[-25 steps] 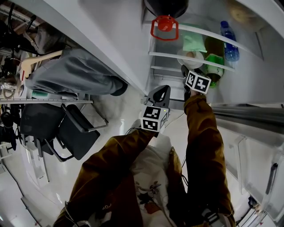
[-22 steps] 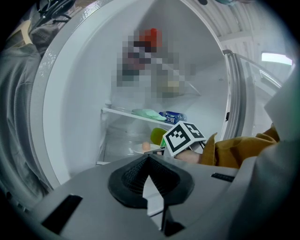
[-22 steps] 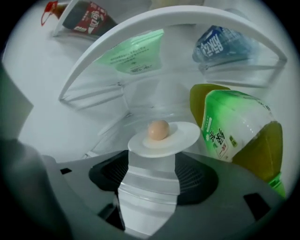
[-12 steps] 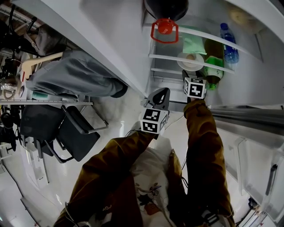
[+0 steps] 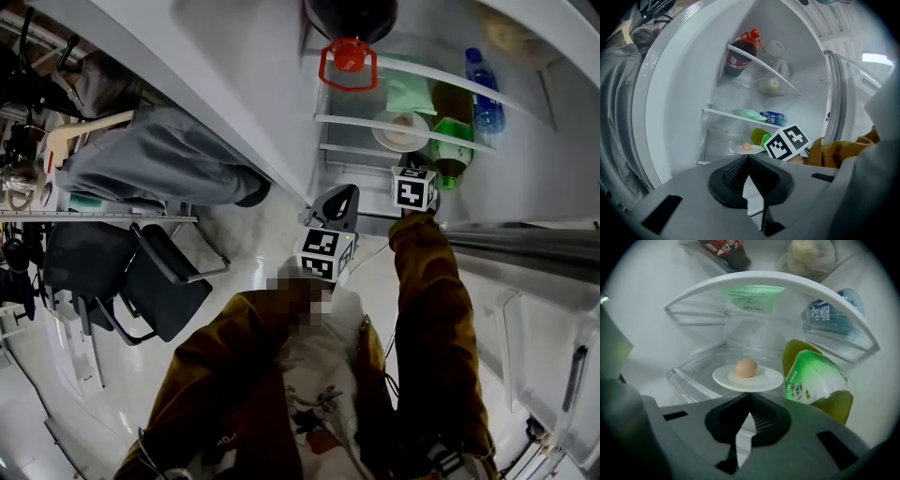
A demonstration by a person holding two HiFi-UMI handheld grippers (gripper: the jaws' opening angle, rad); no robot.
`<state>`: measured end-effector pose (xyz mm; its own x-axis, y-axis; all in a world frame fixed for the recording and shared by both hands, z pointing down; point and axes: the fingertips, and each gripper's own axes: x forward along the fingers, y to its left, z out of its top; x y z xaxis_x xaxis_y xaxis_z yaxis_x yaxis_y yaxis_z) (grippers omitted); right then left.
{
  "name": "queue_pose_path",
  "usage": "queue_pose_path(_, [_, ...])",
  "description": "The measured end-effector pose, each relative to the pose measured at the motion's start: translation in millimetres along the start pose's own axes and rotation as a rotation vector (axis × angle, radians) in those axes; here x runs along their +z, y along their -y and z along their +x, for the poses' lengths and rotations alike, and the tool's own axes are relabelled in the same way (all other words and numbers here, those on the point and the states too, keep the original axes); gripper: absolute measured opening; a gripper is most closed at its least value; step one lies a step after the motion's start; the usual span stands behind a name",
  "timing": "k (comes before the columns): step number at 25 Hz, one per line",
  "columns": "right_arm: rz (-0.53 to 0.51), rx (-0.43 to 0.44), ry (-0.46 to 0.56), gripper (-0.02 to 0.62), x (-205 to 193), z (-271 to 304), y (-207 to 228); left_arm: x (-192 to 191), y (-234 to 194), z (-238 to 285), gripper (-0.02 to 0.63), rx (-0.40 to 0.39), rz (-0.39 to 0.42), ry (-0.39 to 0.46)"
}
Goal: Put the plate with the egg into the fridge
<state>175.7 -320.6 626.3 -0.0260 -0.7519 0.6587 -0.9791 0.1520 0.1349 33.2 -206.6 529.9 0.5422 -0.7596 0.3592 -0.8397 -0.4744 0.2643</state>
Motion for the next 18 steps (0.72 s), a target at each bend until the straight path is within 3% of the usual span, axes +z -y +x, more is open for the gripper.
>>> queue_pose_path(6, [-0.058,0.084,-0.195,0.005,-18.1,1.1,-12.9,-0.7,0.7,0.3,0.006,0.000,-0.003,0.000])
queue_pose_path(10, [-0.014,0.123,-0.275,0.005,-25.2,0.2,-8.7,0.6,-0.5,0.1,0.006,0.003,-0.002,0.002])
queue_pose_path(14, [0.103,0.197,-0.312,0.005,-27.7,1.5,-7.3,0.4,-1.9,-0.3,0.006,0.006,-0.005,0.003])
queue_pose_path(18, [0.340,0.309,-0.342,0.005,-34.4,-2.3,-10.3,-0.2,-1.2,-1.3,0.006,0.007,-0.010,0.000])
